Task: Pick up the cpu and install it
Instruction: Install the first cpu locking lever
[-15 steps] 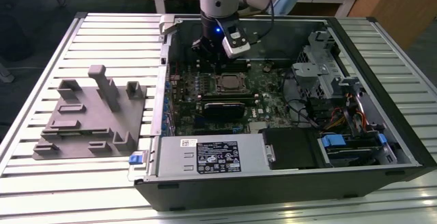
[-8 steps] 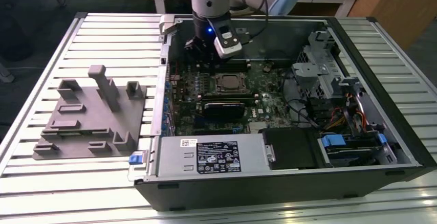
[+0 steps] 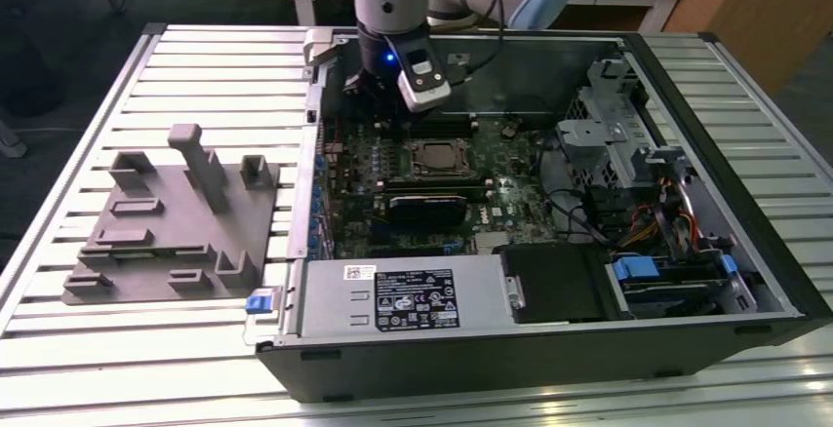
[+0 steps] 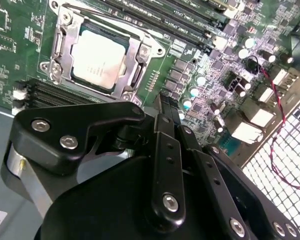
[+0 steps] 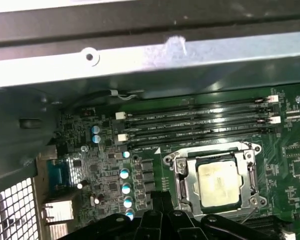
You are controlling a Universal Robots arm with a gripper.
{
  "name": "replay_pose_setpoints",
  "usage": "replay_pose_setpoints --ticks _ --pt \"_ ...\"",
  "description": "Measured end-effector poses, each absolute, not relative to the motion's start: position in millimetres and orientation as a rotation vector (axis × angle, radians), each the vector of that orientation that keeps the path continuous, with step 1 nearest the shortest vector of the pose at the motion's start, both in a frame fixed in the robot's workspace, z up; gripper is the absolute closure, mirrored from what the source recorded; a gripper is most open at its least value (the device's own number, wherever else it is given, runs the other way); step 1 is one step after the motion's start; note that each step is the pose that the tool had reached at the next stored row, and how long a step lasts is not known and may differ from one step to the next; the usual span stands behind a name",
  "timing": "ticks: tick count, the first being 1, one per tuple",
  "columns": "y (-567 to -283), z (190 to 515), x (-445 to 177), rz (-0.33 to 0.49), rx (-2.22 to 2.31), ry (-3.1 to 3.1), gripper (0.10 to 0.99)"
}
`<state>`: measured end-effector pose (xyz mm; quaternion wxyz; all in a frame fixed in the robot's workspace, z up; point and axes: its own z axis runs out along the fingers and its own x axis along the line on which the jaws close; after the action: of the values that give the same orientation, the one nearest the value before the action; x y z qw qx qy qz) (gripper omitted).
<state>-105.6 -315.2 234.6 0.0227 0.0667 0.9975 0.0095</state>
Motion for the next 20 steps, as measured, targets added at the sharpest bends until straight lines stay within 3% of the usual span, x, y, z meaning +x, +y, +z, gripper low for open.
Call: replay_pose_setpoints --ticks 20 --pt "-315.2 243.0 -108.3 0.241 0.208 3.089 0.98"
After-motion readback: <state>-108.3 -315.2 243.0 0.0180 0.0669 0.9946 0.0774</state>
